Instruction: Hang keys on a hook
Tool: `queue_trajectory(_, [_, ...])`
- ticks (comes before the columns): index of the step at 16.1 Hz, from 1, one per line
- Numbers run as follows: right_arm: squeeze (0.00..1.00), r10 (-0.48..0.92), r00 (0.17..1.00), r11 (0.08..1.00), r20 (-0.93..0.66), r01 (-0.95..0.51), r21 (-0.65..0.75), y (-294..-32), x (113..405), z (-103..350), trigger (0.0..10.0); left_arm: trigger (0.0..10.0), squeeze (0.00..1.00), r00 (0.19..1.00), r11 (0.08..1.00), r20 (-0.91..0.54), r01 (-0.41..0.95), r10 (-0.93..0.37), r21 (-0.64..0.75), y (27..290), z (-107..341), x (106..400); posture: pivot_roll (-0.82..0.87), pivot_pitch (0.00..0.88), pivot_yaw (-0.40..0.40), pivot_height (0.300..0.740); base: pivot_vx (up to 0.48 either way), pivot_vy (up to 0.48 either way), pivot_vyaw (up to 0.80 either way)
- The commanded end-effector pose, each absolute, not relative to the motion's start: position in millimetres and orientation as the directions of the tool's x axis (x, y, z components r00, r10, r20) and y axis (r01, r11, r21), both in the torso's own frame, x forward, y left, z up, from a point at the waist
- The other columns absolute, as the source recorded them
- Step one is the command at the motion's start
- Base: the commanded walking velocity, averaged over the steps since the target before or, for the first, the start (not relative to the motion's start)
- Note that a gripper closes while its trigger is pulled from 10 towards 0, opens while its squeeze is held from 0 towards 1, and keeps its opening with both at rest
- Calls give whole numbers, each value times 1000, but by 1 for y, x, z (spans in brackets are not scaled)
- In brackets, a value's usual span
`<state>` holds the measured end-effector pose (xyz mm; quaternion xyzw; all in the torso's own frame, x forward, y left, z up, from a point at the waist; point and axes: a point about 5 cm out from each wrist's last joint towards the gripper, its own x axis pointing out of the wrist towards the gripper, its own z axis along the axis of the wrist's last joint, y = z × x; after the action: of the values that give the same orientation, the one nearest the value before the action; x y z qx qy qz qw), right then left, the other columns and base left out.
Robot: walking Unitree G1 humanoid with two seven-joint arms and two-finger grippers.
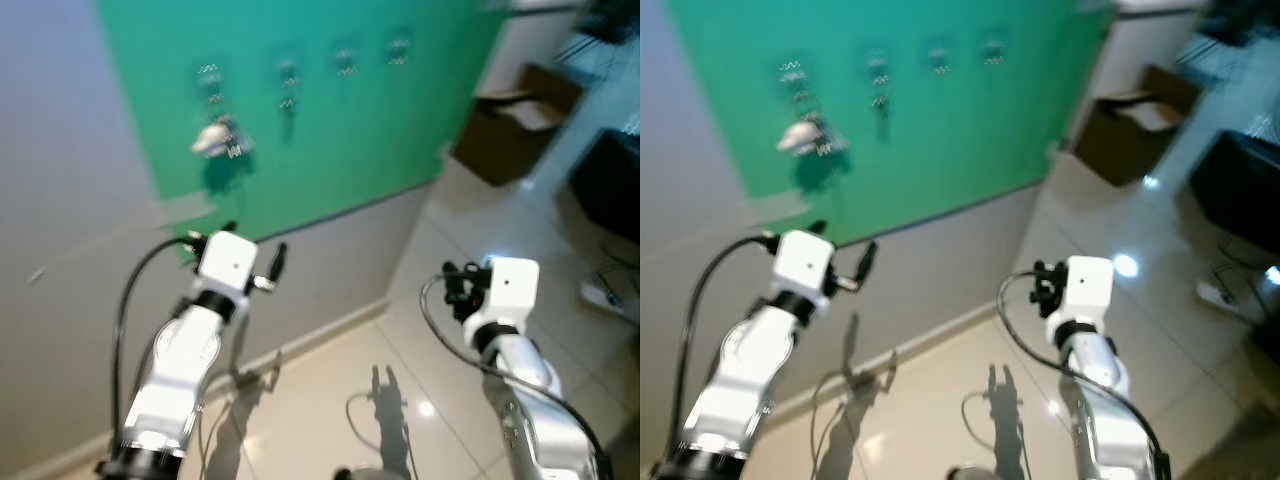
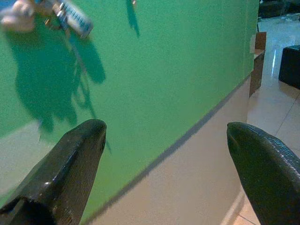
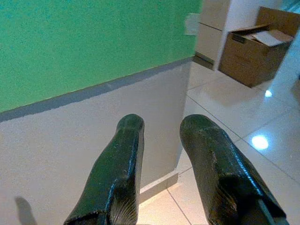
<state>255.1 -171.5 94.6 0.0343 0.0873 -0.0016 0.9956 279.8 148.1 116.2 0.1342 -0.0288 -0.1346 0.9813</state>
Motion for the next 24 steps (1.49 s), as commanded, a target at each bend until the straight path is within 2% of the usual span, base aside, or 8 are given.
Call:
queue_trajectory(1, [0, -27, 983, 998, -184, 38, 57, -178, 253, 95, 10000, 10000, 0, 956, 926, 34, 273, -291, 262, 143, 118, 281, -113, 0, 7, 740, 0, 0, -800])
queue_trajectory(11, [0, 2, 984, 999, -181, 5, 39, -170, 257, 96, 10000, 10000, 0, 960, 942, 84, 244, -269, 230, 149, 125, 283, -104, 8, 5, 740, 0, 0, -800])
queue_trajectory(24, [0, -24, 982, 999, -187, 18, -30, -178, 257, 99, 10000, 10000, 0, 957, 936, 85, 247, -276, 252, 142, 120, 282, -127, 9, 5, 740, 0, 0, -800])
